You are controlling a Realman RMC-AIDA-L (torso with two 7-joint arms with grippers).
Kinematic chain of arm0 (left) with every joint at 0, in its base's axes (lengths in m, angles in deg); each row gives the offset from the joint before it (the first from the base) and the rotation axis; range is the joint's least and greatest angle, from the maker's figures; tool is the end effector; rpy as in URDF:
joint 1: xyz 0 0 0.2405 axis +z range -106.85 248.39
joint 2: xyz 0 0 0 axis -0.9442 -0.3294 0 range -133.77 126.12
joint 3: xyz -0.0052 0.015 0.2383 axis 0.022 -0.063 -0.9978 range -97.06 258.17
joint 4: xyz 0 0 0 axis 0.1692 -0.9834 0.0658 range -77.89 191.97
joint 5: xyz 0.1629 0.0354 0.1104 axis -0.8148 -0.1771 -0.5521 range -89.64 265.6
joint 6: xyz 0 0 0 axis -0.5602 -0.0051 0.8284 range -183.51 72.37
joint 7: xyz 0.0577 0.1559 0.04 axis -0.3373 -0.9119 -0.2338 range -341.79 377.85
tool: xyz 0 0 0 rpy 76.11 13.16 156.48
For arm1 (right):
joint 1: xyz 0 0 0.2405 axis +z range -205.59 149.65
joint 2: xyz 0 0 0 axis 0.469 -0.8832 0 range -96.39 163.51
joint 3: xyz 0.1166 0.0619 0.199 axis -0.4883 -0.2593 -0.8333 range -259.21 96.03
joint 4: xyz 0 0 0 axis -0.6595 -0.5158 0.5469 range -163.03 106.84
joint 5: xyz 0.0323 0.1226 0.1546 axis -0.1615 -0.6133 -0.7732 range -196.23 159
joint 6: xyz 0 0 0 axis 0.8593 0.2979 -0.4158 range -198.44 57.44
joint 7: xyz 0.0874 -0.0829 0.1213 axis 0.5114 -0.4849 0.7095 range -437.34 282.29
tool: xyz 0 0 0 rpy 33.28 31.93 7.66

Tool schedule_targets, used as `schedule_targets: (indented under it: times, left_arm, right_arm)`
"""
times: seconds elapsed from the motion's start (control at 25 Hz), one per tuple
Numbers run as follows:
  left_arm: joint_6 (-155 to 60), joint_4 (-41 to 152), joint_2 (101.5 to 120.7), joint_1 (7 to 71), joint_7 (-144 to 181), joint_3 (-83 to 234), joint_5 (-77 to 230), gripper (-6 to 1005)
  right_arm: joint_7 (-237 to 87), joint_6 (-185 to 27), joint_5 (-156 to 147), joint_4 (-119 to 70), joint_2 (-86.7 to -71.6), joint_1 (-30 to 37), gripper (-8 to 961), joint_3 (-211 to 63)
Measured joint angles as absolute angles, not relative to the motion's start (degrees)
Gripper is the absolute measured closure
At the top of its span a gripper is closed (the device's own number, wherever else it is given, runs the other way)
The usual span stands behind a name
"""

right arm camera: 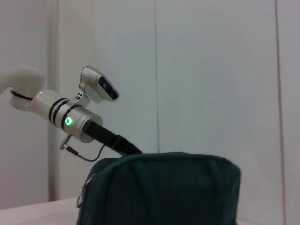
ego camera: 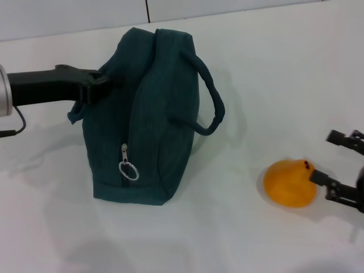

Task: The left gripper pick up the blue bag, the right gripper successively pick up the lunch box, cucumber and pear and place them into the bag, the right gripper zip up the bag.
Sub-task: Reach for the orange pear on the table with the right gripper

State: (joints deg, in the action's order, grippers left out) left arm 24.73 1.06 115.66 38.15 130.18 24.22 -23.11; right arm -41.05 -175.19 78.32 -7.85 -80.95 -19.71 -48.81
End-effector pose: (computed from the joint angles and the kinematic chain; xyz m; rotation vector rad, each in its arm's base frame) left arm -0.1706 0.3665 -0.0035 -2.6851 -0.8721 -0.5853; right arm 0.3067 0.2034 0.0239 -2.2954 0.2713 0.9439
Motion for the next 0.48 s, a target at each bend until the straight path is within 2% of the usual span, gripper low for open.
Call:
schedule_targets:
  times: [0.16, 0.36, 0.48]
  left_arm:
    - [24.5, 1.1, 115.59, 38.0, 129.9, 24.2, -23.1, 955]
    - [24.5, 1.1, 115.53, 38.0, 129.5, 24.2, -23.1, 955]
    - [24.3, 1.1, 115.53, 38.1, 129.4, 24.2, -23.1, 955]
  right_arm:
    - [-39.6, -173.4, 79.4, -8.7, -80.95, -18.0, 154, -48.3]
    - [-38.3, -172.8, 79.9, -8.8, -80.96, -17.5, 317, -48.0]
    - [-38.2, -172.8, 79.9, -8.7, -80.95, -17.5, 366, -48.0]
